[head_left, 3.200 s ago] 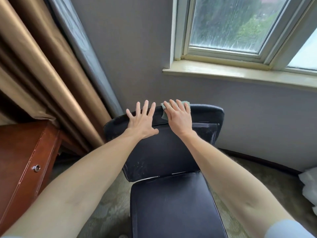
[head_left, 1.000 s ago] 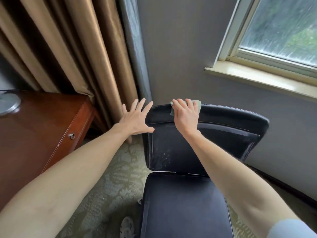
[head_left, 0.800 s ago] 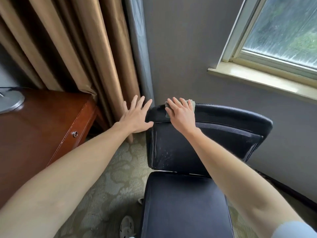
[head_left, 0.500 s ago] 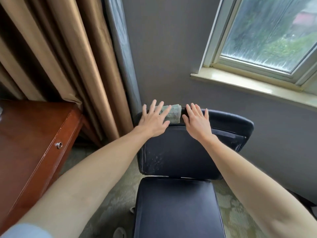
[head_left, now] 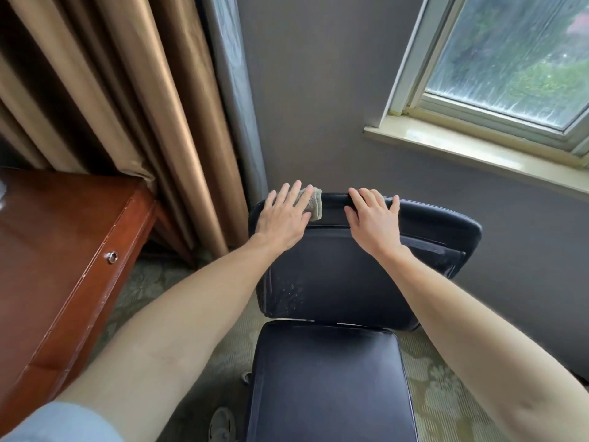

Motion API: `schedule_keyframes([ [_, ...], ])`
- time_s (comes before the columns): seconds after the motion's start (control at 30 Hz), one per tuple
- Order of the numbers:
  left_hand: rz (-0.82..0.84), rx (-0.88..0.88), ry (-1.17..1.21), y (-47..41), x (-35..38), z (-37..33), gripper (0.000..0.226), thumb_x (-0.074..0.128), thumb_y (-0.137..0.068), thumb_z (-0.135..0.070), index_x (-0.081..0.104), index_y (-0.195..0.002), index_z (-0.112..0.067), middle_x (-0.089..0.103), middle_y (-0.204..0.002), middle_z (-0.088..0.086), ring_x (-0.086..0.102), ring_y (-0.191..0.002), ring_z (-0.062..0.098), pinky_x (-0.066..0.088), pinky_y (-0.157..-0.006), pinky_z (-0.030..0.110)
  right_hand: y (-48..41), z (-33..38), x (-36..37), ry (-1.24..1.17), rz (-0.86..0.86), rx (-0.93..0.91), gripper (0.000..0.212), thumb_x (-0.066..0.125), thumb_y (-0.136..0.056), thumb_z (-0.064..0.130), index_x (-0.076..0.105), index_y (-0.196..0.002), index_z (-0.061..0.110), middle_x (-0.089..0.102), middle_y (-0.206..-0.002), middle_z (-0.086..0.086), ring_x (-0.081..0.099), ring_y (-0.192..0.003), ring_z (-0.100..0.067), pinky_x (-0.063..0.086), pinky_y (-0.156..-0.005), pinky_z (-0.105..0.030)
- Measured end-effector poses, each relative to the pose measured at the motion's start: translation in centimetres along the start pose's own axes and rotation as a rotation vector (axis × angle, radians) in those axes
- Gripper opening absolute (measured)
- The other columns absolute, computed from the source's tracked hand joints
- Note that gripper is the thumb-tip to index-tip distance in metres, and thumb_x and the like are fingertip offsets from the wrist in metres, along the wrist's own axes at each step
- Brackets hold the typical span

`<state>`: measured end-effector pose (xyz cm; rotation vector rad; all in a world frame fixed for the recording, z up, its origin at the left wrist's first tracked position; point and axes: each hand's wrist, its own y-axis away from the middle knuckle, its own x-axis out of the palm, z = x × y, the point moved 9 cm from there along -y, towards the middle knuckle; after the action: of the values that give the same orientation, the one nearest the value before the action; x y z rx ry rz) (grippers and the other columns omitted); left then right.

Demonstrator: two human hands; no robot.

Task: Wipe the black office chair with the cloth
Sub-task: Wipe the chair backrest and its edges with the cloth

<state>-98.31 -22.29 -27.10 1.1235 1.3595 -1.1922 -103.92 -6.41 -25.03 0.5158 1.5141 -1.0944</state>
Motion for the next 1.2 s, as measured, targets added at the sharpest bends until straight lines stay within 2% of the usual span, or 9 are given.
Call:
schedule_keyframes([
  [0.13, -0.022, -0.073, 0.078, 1.8, 0.4, 3.9, 0.06, 0.032, -0.104, -0.037, 0.006, -0.156, -0.022, 0.006, -0.164, 0.003, 0.007, -0.15, 0.023, 0.011, -0.119, 0.04, -0.6, 0.9, 0.8, 0.037, 0.013, 0.052, 0.047, 0.042, -0.099, 0.038, 0.043, -0.14, 0.016, 0.052, -0.126, -0.007, 0.043, -0.123, -0.028, 0.018, -0.103, -0.071],
  [0.2, -0.024, -0.112, 0.133, 2.9, 0.7, 5.5, 0.061, 0.033, -0.104, -0.037, 0.005, -0.156, -0.021, 0.003, -0.164, 0.003, 0.007, -0.15, 0.025, 0.014, -0.119, 0.04, -0.8, 1.5, 1.2, 0.057, 0.03, 0.048, 0.048, 0.038, -0.1, 0.037, 0.038, -0.144, 0.018, 0.048, -0.132, -0.009, 0.039, -0.127, -0.029, 0.017, -0.103, -0.073],
  [0.3, -0.007, -0.181, 0.29, 4.0, 1.6, 6.6, 0.062, 0.034, -0.104, -0.037, 0.002, -0.156, -0.024, -0.002, -0.164, -0.001, 0.004, -0.15, 0.024, 0.017, -0.118, 0.039, -0.9, 3.2, 1.7, 0.062, 0.053, -0.016, 0.048, 0.036, -0.1, 0.038, 0.034, -0.146, 0.024, 0.04, -0.143, -0.011, 0.033, -0.133, -0.032, 0.015, -0.102, -0.075],
  [0.4, 0.005, -0.231, 0.436, 3.7, 1.8, 6.3, 0.061, 0.034, -0.104, -0.035, 0.003, -0.156, -0.029, -0.004, -0.164, -0.006, 0.0, -0.15, 0.024, 0.018, -0.117, 0.041, -1.0, 5.3, 2.0, 0.072, 0.059, -0.083, 0.049, 0.041, -0.098, 0.042, 0.037, -0.145, 0.028, 0.044, -0.14, -0.011, 0.037, -0.13, -0.034, 0.017, -0.101, -0.074],
  [0.53, -0.008, -0.177, 0.371, 1.9, 0.9, 4.9, 0.055, 0.033, -0.105, -0.031, 0.012, -0.156, -0.03, 0.004, -0.164, -0.003, 0.003, -0.149, 0.032, 0.014, -0.118, 0.047, -1.0, 5.6, 1.7, 0.068, 0.041, -0.074, 0.045, 0.046, -0.097, 0.04, 0.044, -0.141, 0.028, 0.052, -0.128, -0.009, 0.045, -0.119, -0.033, 0.022, -0.1, -0.073],
  [0.73, -0.031, -0.075, 0.249, 0.9, 0.6, 4.3, 0.055, 0.035, -0.104, -0.036, 0.015, -0.155, -0.03, 0.016, -0.162, 0.001, 0.014, -0.147, 0.03, 0.013, -0.119, 0.044, -0.8, 5.7, 1.6, 0.077, -0.006, -0.08, 0.045, 0.048, -0.096, 0.04, 0.045, -0.139, 0.03, 0.054, -0.125, -0.006, 0.047, -0.116, -0.03, 0.024, -0.099, -0.071],
  [0.9, -0.056, -0.158, 0.414, 3.3, 1.5, 6.6, 0.06, 0.042, -0.102, -0.034, 0.013, -0.155, -0.029, 0.008, -0.163, -0.003, 0.009, -0.149, 0.022, 0.03, -0.111, 0.045, -0.7, 5.6, 1.7, 0.073, -0.044, -0.086, 0.043, 0.047, -0.097, 0.041, 0.046, -0.139, 0.03, 0.054, -0.124, -0.006, 0.047, -0.116, -0.03, 0.023, -0.1, -0.071],
  [0.97, -0.055, -0.199, 0.47, 3.8, 1.7, 7.1, 0.062, 0.043, -0.102, -0.032, 0.012, -0.156, -0.028, 0.004, -0.164, -0.003, 0.008, -0.149, 0.021, 0.031, -0.111, 0.044, -0.8, 5.6, 1.8, 0.075, -0.047, -0.083, 0.043, 0.047, -0.097, 0.041, 0.046, -0.138, 0.03, 0.054, -0.124, -0.006, 0.047, -0.116, -0.03, 0.022, -0.101, -0.071],
  [1.2, -0.088, -0.369, 0.687, 4.8, 2.7, 8.0, 0.063, 0.047, -0.101, -0.03, 0.015, -0.155, -0.033, 0.006, -0.164, -0.004, 0.034, -0.14, 0.028, 0.033, -0.108, 0.036, -0.7, 5.6, 1.4, 0.053, -0.072, -0.088, 0.042, 0.049, -0.096, 0.04, 0.049, -0.136, 0.028, 0.056, -0.122, -0.006, 0.05, -0.114, -0.031, 0.024, -0.1, -0.071],
])
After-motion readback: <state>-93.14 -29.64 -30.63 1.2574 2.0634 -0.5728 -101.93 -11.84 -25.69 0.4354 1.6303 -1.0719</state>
